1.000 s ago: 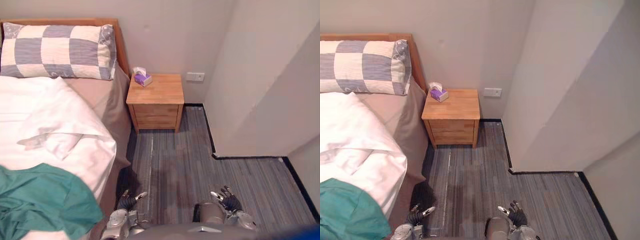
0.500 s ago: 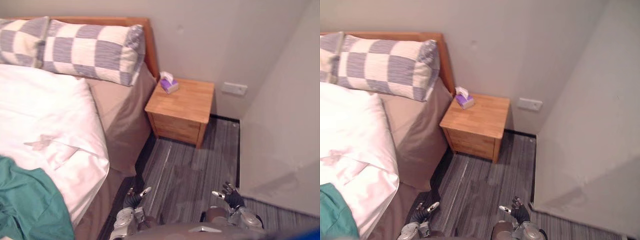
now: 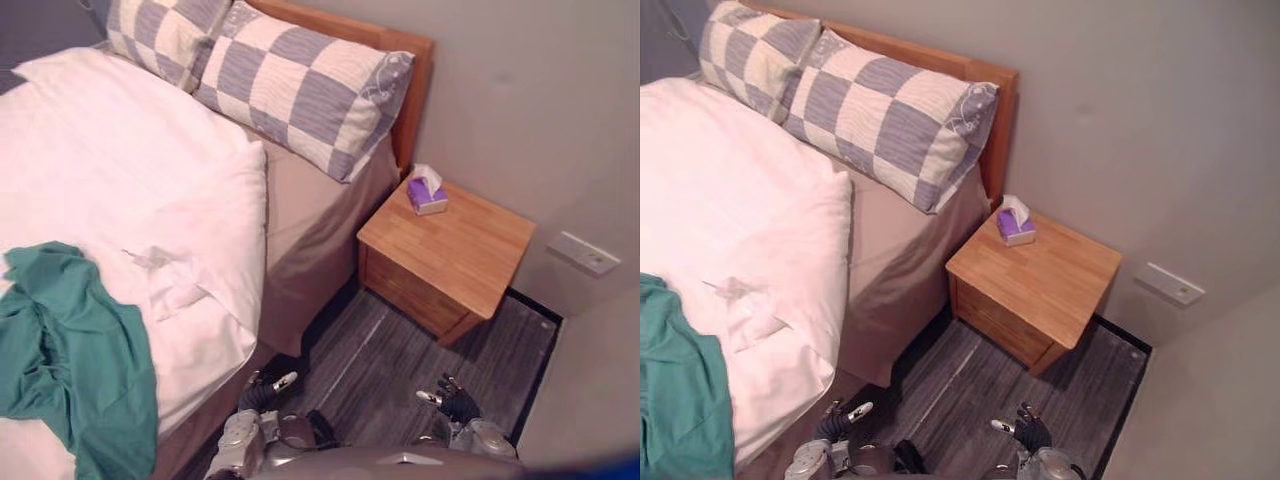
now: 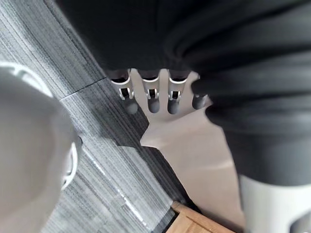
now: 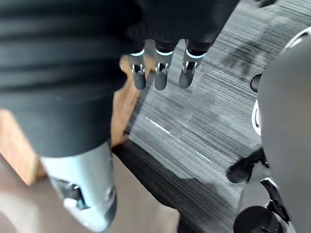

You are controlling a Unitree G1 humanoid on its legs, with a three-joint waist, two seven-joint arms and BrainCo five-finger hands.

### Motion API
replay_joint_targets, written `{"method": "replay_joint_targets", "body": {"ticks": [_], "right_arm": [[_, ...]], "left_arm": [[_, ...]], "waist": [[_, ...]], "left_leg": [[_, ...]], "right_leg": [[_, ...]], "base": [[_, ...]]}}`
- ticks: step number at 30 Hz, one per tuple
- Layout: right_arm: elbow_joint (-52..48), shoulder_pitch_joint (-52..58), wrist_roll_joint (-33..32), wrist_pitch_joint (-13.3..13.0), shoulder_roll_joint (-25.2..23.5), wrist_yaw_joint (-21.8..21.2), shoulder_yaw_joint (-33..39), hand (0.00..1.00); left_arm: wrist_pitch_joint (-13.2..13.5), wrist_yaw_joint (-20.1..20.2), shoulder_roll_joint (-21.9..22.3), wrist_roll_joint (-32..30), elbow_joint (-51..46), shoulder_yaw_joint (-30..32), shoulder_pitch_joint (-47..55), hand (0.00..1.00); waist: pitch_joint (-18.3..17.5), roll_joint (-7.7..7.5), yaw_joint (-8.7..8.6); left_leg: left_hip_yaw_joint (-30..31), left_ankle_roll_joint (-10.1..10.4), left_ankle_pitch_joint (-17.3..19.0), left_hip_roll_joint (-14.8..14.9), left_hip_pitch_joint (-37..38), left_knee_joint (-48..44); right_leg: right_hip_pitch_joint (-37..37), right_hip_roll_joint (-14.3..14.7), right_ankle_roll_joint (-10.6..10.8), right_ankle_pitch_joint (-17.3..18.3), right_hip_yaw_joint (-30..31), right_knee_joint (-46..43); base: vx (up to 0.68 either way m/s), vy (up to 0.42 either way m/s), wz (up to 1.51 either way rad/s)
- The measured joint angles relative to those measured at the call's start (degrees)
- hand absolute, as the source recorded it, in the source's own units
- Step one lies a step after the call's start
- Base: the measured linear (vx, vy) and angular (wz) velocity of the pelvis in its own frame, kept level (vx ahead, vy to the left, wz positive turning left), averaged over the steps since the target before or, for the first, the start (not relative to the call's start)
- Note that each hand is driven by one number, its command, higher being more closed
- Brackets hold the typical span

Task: Tidy the bed and pick cloth on bed and put in laundry

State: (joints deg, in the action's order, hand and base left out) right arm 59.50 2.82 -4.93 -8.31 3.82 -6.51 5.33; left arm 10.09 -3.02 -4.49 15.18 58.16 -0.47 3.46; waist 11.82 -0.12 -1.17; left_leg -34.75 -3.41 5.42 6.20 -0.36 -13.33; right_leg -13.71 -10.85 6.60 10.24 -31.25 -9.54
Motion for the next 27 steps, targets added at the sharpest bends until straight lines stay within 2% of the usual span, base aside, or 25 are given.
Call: {"method": "replay_joint_targets", "body": {"ticks": [2,3,4,5,6,8,10,11,12,14,15,16,19,21,23,26,27], "right_arm": [[0.0,-0.3,0.0,0.0,0.2,0.1,1.1,0.00],[0.0,-0.7,0.0,-0.1,-0.2,0.1,1.3,0.00],[0.0,-0.9,0.0,-0.2,-0.2,0.2,1.3,0.00],[0.0,-0.7,0.0,-0.2,-0.7,0.3,0.9,0.00],[-0.2,-0.7,0.0,-0.3,-0.7,0.2,0.2,0.00],[-0.2,-0.8,0.0,-1.1,-0.4,0.5,-0.2,0.00],[-0.4,-0.9,-0.1,-1.4,0.0,0.8,-1.4,0.00],[-0.4,-0.9,-0.6,-1.4,-0.1,0.9,-1.8,0.00],[-0.1,-0.9,-0.7,-1.4,0.0,1.3,-1.2,0.00],[0.1,-1.1,-0.6,-1.6,1.0,1.3,-1.6,0.00],[0.2,-1.7,-0.5,-1.8,1.5,1.3,-2.8,0.00],[0.2,-1.7,-0.5,-1.8,1.5,1.4,-3.3,0.00],[0.2,-1.1,-0.6,-1.8,0.5,2.0,-4.5,0.00],[0.3,-1.1,-2.4,-1.7,0.0,2.2,-5.9,0.00],[0.3,-1.2,-6.6,-0.7,-0.7,2.8,-6.0,0.00],[0.5,-0.9,-12.6,0.5,-1.0,5.2,-5.0,0.00],[0.4,-0.6,-13.6,0.4,-1.0,5.9,-4.5,0.00]], "left_arm": [[-0.3,0.0,-0.3,-0.1,0.7,-1.8,0.0,0.00],[-1.0,0.0,-0.7,-0.2,0.6,-2.5,0.1,0.00],[-1.2,0.0,-1.2,-0.2,0.6,-3.2,-0.1,0.00],[-1.5,0.0,-2.4,-0.4,1.2,-4.0,-0.6,0.00],[-2.1,0.0,-2.8,-0.9,1.9,-4.0,-0.8,0.00],[-2.2,0.0,-2.8,-0.7,1.9,-4.0,-0.5,0.00],[-2.4,0.2,-2.5,-1.3,1.8,-4.0,-0.4,0.00],[-2.4,0.5,-3.1,-2.8,1.7,-4.1,-0.5,0.00],[-2.4,0.5,-2.6,-3.4,1.7,-3.8,-0.4,0.00],[-2.0,0.6,-0.6,-3.8,1.4,-2.6,-0.1,0.00],[-2.0,0.5,0.5,-3.9,1.6,-0.8,0.2,0.00],[-2.0,0.5,0.5,-4.2,1.5,-0.5,0.3,0.00],[-0.9,0.3,0.2,-4.5,-0.2,0.8,1.9,0.00],[-0.1,0.5,0.2,-4.5,-1.1,1.0,2.4,0.00],[0.5,0.7,0.0,-4.4,-1.1,1.0,2.5,0.00],[0.4,0.6,0.0,-2.1,-0.9,1.1,2.6,0.00],[0.3,0.6,0.0,-2.0,-0.9,1.1,2.6,0.00]], "waist": [[-0.1,0.45,-0.62],[0.1,0.15,-1.15],[0.5,-0.24,-1.22],[1.0,-1.41,-1.45],[1.1,-1.55,-1.22],[1.3,-1.11,-1.16],[1.5,-0.66,-1.33],[1.3,-1.95,-1.48],[0.9,-1.55,-1.33],[1.0,1.41,-0.95],[0.9,2.05,-1.19],[0.9,2.04,-1.18],[0.2,0.78,-0.65],[-0.5,-0.35,0.33],[-1.3,-1.11,1.37],[-1.6,-1.26,1.48],[-1.7,-1.26,1.47]], "left_leg": [[1.8,0.2,0.3,-1.7,2.3,4.6],[5.3,0.3,0.6,-3.0,4.4,7.2],[7.2,0.2,0.2,-3.1,5.0,7.7],[11.2,-0.3,0.5,-3.3,5.4,8.1],[15.2,0.0,0.3,-3.2,5.5,8.3],[20.5,0.8,-0.3,-3.3,6.0,9.2],[26.2,1.9,-0.9,-3.7,6.3,10.5],[28.8,2.8,-1.6,-5.7,6.0,12.1],[29.1,3.5,-3.3,-5.0,6.3,14.0],[28.9,5.2,-5.2,-3.7,5.6,16.2],[28.8,5.9,-5.9,-3.3,5.9,17.4],[28.8,5.9,-5.9,-3.1,6.1,17.3],[27.1,6.3,-5.6,-1.9,8.9,17.1],[26.3,6.7,-5.4,-1.4,9.4,17.3],[25.8,6.7,-5.4,-1.3,9.4,17.1],[25.0,6.7,-5.4,-1.2,10.3,16.1],[24.3,6.7,-5.4,-1.1,10.5,15.9]], "right_leg": [[3.8,-2.7,0.2,1.8,0.4,-14.2],[7.5,-5.1,-1.6,0.8,2.6,-26.6],[9.3,-6.0,-2.4,2.9,5.1,-31.1],[10.9,-4.9,-2.7,7.5,8.0,-32.2],[12.6,-3.3,-3.2,9.1,10.0,-30.1],[14.4,-0.9,-3.3,9.1,13.3,-24.2],[14.3,2.4,-2.8,7.3,20.2,-13.9],[13.7,3.2,-3.2,3.3,25.6,-7.7],[13.4,4.1,-3.8,4.4,25.5,-6.4],[12.7,6.2,-3.8,4.6,25.7,-5.3],[11.8,6.5,-5.5,3.0,24.0,-4.7],[11.0,6.8,-5.5,2.9,24.1,-4.5],[7.0,8.1,-5.2,2.7,24.2,-4.4],[6.2,8.6,-5.2,2.7,24.3,-4.2],[6.1,8.7,-5.7,2.4,24.3,-4.4],[5.2,8.6,-7.1,1.5,25.7,-5.3],[5.2,8.6,-6.7,1.2,25.8,-5.9]], "base": [[0.11,0.071,1.14],[0.12,0.015,1.27],[0.14,-0.103,1.77],[0.13,-0.173,1.80],[0.14,-0.188,1.79],[0.15,-0.161,1.66],[0.10,-0.203,1.68],[0.20,-0.262,1.65],[0.18,-0.220,1.49],[0.25,-0.172,0.93],[0.24,-0.130,0.76],[0.21,-0.068,0.66],[0.26,-0.075,0.53],[0.16,-0.059,0.24],[0.16,-0.055,0.06],[0.12,-0.040,0.04],[0.09,-0.034,-0.01]]}}
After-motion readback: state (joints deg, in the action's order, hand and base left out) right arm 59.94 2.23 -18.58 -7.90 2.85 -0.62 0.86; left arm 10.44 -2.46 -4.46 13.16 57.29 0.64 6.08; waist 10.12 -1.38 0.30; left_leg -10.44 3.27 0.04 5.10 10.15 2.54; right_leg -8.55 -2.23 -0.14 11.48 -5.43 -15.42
